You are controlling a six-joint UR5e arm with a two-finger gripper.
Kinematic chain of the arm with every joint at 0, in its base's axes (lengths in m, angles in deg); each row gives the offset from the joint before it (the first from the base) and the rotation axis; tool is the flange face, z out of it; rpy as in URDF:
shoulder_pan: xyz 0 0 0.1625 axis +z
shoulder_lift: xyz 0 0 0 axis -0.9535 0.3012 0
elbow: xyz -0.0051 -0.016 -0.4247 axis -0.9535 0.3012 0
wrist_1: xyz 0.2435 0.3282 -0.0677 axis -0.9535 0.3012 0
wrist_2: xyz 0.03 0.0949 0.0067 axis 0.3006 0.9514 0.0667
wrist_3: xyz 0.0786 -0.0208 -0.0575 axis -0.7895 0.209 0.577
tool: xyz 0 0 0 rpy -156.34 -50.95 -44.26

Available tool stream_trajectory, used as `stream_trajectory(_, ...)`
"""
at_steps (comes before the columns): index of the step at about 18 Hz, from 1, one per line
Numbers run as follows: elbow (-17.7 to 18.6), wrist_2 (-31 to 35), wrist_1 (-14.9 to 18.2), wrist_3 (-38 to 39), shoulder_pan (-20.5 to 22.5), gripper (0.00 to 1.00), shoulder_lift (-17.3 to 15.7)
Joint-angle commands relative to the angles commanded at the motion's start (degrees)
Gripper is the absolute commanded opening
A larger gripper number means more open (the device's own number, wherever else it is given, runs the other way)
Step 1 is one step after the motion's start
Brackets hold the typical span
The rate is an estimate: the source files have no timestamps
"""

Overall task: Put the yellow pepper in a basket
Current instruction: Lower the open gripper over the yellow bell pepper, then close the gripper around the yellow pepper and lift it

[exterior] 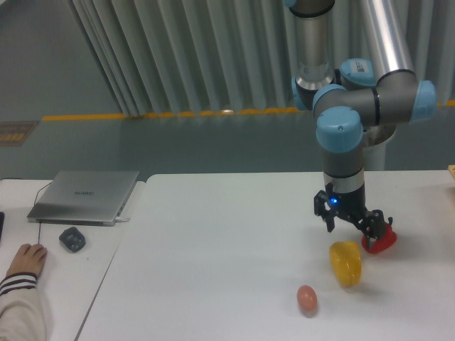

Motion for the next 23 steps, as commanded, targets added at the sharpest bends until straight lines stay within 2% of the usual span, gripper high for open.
stream_trajectory(4, -0.09, 0.09, -1.76, 6.09, -0.35, 1.0, 1.5)
stream_trajectory(8, -0.09, 0.44, -1.85, 8.9, -0.18, 1.0, 1.94)
stream_trajectory(23, 0.7, 1.93, -1.94, 8.83, -0.26, 0.98, 5.1)
